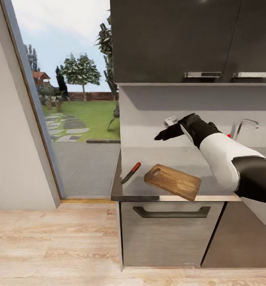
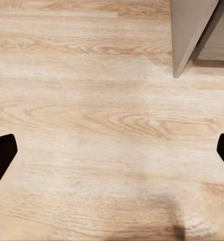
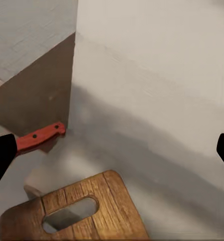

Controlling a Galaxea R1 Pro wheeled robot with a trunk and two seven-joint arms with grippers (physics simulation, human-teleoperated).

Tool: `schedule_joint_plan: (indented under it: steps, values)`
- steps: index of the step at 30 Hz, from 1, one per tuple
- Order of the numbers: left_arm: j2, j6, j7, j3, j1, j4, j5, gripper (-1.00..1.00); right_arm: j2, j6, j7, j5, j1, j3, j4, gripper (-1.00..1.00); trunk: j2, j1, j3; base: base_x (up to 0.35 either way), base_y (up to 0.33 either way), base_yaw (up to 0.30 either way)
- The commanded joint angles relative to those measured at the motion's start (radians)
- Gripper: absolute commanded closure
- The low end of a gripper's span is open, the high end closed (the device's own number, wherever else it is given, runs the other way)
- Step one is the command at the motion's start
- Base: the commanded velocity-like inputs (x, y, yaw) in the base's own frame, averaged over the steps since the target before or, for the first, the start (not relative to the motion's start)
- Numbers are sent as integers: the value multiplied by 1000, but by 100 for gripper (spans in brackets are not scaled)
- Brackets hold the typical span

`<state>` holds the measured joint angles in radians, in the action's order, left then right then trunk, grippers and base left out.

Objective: In the kitchen, take the Vidalia onion out of the sink, dice it on the chopping board with the paring knife, put the diced onion into the bowl on the countertop, then place both the paring knife and the chopping board into the sink.

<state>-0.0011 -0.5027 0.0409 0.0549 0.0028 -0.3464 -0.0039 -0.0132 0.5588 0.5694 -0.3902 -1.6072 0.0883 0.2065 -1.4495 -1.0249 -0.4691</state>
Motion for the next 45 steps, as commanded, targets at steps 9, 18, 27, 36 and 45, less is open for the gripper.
schedule_joint_plan:
  steps: [9, 18, 27, 36, 45]
  values:
    - [2, -13, 2, 0, 0, -3, -1, -100, 23, -3, 23, -9, 0, 7, -9, -100, 0, 0, -1, 10, 0, 0]
    - [0, -13, 2, -1, 0, -3, -1, -100, 25, -23, 80, -12, 0, 8, -15, -100, 0, 0, -1, 0, 0, 0]
    - [4, -13, 2, 0, 0, -3, -1, -100, 48, -186, 447, -274, -1, 33, -2, -100, 0, 0, -1, 0, 0, 0]
    - [7, -12, 2, 1, 0, 1, 0, -100, 63, -418, 810, -476, -1, 37, 55, -100, 0, 0, -1, 0, 0, 0]
    - [30, -13, 3, 2, 0, 1, -1, -100, 93, -654, 1000, -558, -1, 32, 90, -100, 0, 0, -1, 0, 0, 0]
